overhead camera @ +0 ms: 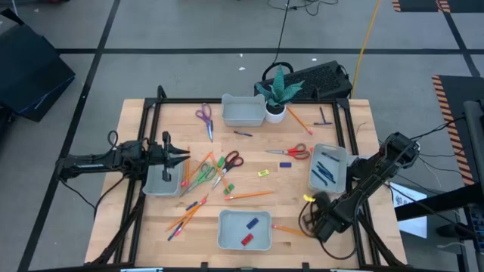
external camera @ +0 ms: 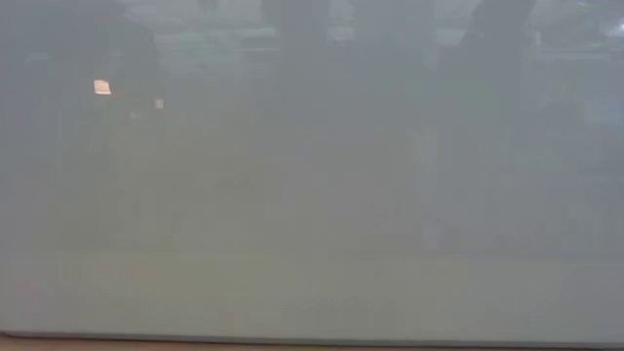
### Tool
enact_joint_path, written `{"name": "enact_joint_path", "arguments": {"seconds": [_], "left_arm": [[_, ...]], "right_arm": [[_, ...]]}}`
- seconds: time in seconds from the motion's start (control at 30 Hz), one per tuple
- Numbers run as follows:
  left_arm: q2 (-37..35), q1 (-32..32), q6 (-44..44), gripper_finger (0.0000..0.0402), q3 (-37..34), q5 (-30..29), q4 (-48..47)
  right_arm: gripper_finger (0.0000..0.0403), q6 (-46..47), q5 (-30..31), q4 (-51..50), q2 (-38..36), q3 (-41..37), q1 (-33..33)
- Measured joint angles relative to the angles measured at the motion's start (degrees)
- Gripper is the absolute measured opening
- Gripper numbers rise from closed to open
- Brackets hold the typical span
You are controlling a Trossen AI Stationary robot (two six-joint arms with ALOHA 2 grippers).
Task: Sort crayons/erasers/pens/pencils in bins
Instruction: Put the blue eraser into the bottom gray bin
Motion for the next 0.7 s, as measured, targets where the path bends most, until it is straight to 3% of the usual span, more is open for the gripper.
{"name": "enact_joint_path", "arguments": {"seconds": [0.23, 0.7], "left_arm": [[-0.02, 0.02, 0.00, 0.0076, -0.01, 0.00, 0.00], [0.01, 0.02, 0.00, 0.0076, -0.01, 0.00, -0.06]], "right_arm": [[0.0079, -0.08, 0.01, -5.54, -0.92, 0.17, -0.07], [0.0081, -1.30, -0.69, 1.59, -1.31, -5.80, -0.02]]}}
